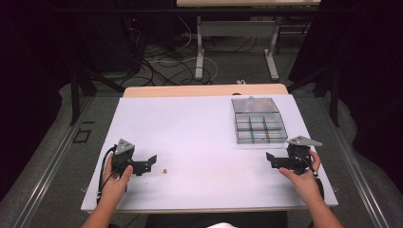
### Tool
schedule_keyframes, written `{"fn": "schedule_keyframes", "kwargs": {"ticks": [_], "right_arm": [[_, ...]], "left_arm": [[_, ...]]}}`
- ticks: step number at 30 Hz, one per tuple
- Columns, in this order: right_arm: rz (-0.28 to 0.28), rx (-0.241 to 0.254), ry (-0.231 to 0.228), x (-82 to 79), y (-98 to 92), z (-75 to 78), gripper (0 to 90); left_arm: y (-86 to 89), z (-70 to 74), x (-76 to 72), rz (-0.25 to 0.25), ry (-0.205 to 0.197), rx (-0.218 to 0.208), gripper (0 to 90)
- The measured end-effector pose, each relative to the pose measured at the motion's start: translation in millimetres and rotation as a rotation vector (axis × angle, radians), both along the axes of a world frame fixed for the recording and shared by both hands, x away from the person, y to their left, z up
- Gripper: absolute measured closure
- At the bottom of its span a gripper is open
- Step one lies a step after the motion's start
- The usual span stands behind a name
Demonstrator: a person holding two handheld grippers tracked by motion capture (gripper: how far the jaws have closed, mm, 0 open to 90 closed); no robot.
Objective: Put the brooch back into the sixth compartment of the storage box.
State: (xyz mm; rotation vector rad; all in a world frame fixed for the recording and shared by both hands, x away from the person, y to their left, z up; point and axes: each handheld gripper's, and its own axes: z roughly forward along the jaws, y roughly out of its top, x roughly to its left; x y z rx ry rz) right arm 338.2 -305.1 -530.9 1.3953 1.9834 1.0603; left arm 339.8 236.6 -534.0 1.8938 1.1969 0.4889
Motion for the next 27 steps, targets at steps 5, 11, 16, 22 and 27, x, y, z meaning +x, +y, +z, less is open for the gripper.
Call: {"fn": "schedule_keyframes", "kwargs": {"ticks": [5,11,16,22,27], "right_arm": [[0.033,0.007,-0.022,-8.4,10.8,9.1,0.0],[0.081,0.018,-0.012,-10.2,27.1,13.1,0.0],[0.112,0.019,-0.001,-8.5,36.7,13.9,0.0],[0.167,0.019,-0.009,-5.4,53.7,18.9,0.0],[0.209,0.013,-0.028,-2.2,69.7,23.7,0.0]], "left_arm": [[1.9,-0.2,-0.5,0.005,0.005,-0.020,0.4],[1.5,-0.4,-1.7,0.009,-0.001,-0.019,0.4],[1.7,1.0,-2.7,0.000,0.004,-0.019,0.3],[1.0,0.4,-3.7,0.004,-0.004,-0.020,0.4],[1.1,0.1,-3.2,0.002,0.003,-0.017,0.3]]}}
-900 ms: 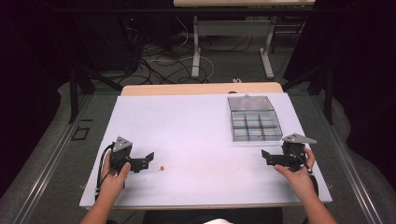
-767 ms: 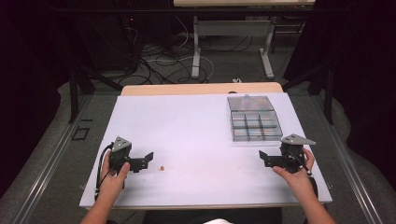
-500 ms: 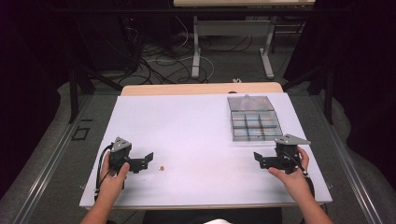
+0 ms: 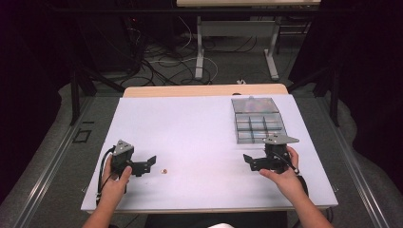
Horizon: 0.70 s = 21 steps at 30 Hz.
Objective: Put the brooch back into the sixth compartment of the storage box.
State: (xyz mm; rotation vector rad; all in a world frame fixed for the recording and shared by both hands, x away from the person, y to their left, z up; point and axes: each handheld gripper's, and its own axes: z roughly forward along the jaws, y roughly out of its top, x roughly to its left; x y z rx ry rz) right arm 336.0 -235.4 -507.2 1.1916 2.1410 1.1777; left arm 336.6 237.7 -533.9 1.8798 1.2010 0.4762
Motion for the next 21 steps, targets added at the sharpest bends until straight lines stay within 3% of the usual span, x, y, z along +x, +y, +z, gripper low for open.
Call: {"fn": "schedule_keyframes", "kwargs": {"ticks": [3,12,21], "right_arm": [[0.038,-0.008,-0.006,1.9,11.7,3.1,0.0],[0.076,-0.006,-0.028,4.6,32.6,7.4,0.0],[0.133,-0.012,-0.003,6.9,53.0,12.1,0.0]], "left_arm": [[-0.7,-0.9,0.2,0.006,0.003,-0.002,0.3],[0.8,-0.2,0.2,-0.007,0.021,-0.002,0.4],[0.4,-0.8,0.3,-0.002,0.016,-0.006,0.4]]}}
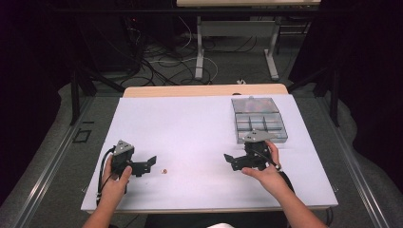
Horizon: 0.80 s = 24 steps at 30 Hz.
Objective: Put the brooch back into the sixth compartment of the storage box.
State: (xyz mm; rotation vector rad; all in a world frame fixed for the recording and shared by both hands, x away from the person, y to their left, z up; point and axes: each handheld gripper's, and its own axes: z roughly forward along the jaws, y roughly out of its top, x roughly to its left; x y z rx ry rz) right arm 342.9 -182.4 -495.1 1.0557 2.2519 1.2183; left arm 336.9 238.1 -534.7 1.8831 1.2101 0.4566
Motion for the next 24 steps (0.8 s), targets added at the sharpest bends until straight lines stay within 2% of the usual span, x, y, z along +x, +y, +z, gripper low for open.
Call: {"fn": "schedule_keyframes", "kwargs": {"ticks": [2,5,14,18,20,24], "right_arm": [[0.010,0.019,-0.014,1.0,5.8,0.1,0.0],[0.035,0.015,-0.011,1.7,15.0,1.5,0.3],[0.107,-0.001,-0.022,3.6,44.9,-0.1,3.3],[0.136,-0.017,-0.021,3.9,58.3,-1.3,6.3],[0.147,-0.011,-0.028,4.6,65.1,-3.8,7.5],[0.179,-0.033,-0.036,5.1,78.7,-9.1,10.6]], "left_arm": [[-0.1,0.0,0.0,0.000,0.000,0.002,0.4],[0.1,0.2,-0.2,-0.001,-0.002,0.005,0.4],[-0.3,-1.4,0.5,0.016,-0.005,0.012,0.5],[0.3,-1.4,0.7,0.025,-0.004,0.031,0.6],[0.8,-1.5,1.0,0.026,-0.006,0.035,0.6],[1.1,-1.4,0.7,0.028,-0.004,0.030,0.6]]}}
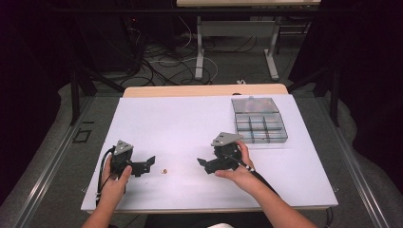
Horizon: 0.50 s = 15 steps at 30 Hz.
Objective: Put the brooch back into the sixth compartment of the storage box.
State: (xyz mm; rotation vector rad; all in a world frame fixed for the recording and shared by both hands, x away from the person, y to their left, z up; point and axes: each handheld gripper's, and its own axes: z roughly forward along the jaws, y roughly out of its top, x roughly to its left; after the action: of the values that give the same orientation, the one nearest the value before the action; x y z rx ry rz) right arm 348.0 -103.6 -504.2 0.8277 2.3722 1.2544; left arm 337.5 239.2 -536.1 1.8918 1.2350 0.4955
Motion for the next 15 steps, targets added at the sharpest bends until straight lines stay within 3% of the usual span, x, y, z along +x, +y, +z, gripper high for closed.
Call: {"fn": "schedule_keyframes", "kwargs": {"ticks": [15], "right_arm": [[0.137,-0.019,0.020,-1.5,50.0,-12.0,20.0]], "left_arm": [[1.2,0.0,0.3,0.006,0.002,-0.005,0.6]]}}
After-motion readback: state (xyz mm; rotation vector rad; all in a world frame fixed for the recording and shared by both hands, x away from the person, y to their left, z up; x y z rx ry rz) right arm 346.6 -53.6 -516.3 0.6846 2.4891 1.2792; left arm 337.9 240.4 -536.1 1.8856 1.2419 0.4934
